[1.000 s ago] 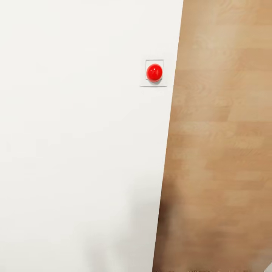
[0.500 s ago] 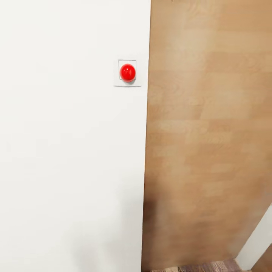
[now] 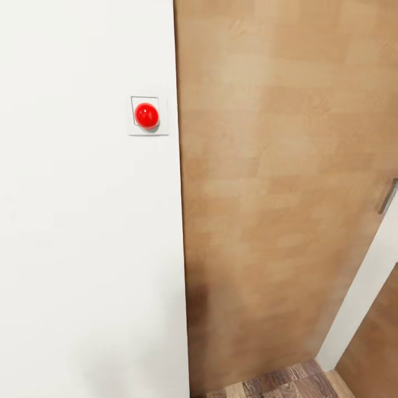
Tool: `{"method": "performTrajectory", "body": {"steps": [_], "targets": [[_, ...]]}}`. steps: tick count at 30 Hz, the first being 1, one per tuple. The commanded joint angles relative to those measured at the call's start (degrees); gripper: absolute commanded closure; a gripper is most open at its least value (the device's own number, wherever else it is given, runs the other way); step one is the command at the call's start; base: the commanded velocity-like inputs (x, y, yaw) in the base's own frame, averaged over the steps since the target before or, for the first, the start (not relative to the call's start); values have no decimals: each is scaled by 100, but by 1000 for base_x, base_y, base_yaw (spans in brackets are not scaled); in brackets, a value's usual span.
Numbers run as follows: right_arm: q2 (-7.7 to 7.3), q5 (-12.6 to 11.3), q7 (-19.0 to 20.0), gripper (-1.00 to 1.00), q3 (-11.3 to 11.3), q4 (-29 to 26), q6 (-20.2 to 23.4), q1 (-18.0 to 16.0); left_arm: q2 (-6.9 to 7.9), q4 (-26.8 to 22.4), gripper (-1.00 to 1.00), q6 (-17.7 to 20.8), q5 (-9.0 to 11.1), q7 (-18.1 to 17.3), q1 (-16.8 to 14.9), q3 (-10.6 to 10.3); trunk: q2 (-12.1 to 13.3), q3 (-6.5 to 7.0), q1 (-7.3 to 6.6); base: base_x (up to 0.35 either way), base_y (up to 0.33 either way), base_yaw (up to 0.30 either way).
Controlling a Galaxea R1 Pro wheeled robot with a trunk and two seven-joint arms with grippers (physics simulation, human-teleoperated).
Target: Put all the toys in the child's room - the three board games (two on the bed and one on the table), the two jigsaw puzzles on the table, and the tennis ball on the table - inside the toy box on the table in the child's room.
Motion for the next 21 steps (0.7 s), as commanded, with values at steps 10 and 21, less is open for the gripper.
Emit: {"method": "performTrajectory", "body": {"steps": [10, 21], "targets": [[15, -6, 5, -100, -1, -2, -7, -1, 40, 5, -100, -3, -7, -2, -1, -37, 400, 155, -220, 0, 0, -277], [20, 2, 1, -100, -1, -2, -273, -1, 62, 19, -100, -30, -7, -2, -1, -47, 841, 329, -462, 0, 0, -277]]}}
